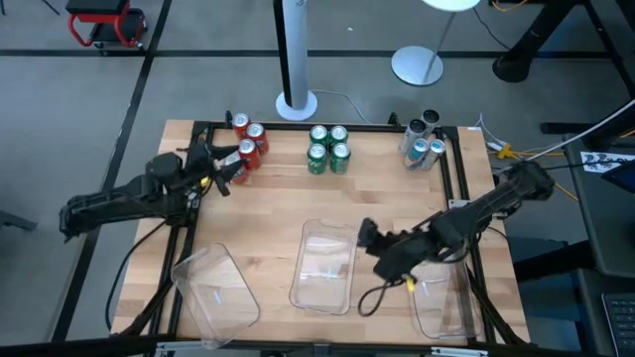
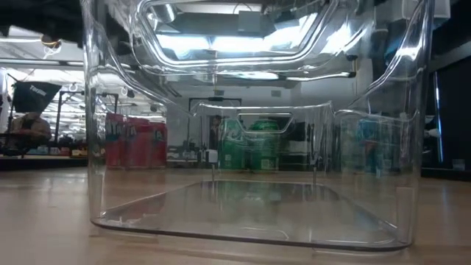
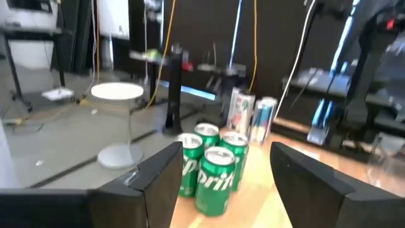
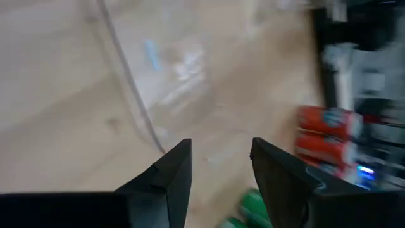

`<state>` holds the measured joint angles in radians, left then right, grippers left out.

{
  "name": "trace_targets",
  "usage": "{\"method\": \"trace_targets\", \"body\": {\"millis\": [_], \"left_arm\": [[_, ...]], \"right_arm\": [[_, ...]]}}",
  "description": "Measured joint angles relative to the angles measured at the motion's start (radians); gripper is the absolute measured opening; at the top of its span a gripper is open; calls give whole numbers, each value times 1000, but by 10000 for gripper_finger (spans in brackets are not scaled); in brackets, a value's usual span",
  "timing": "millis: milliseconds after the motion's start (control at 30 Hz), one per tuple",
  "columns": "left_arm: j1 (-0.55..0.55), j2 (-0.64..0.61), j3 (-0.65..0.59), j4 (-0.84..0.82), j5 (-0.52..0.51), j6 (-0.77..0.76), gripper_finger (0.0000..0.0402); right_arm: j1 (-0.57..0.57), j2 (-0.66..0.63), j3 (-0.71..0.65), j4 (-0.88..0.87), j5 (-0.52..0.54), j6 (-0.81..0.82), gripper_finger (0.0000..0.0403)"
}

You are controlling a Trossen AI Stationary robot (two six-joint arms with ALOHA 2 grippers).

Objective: Sort soda cans
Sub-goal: Adjust the transparent bins

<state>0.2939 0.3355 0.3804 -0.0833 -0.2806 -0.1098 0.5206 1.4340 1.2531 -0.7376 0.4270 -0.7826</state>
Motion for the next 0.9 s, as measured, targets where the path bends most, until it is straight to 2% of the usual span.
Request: {"method": "trace_targets", "body": {"millis": [133, 267, 467, 600, 733, 900], "left_arm": [[-14, 153, 150, -108, 0, -38, 225], [-54, 295, 338, -266, 0, -37, 216], [-167, 484, 599, -553, 0, -67, 203], [-268, 575, 750, -738, 1, -164, 202], [-388, 639, 870, -949, 26, -374, 202], [-576, 687, 885, -1144, 96, -718, 202]], "right_arm": [[-22, -122, -264, 405, 142, -194, 163], [-55, -180, -469, 713, 133, -329, 163], [-91, -188, -692, 1040, 119, -379, 163], [-97, -188, -760, 1145, 108, -386, 163], [-95, -188, -764, 1161, 76, -401, 163], [-95, -188, -764, 1157, 40, -401, 163]]}}
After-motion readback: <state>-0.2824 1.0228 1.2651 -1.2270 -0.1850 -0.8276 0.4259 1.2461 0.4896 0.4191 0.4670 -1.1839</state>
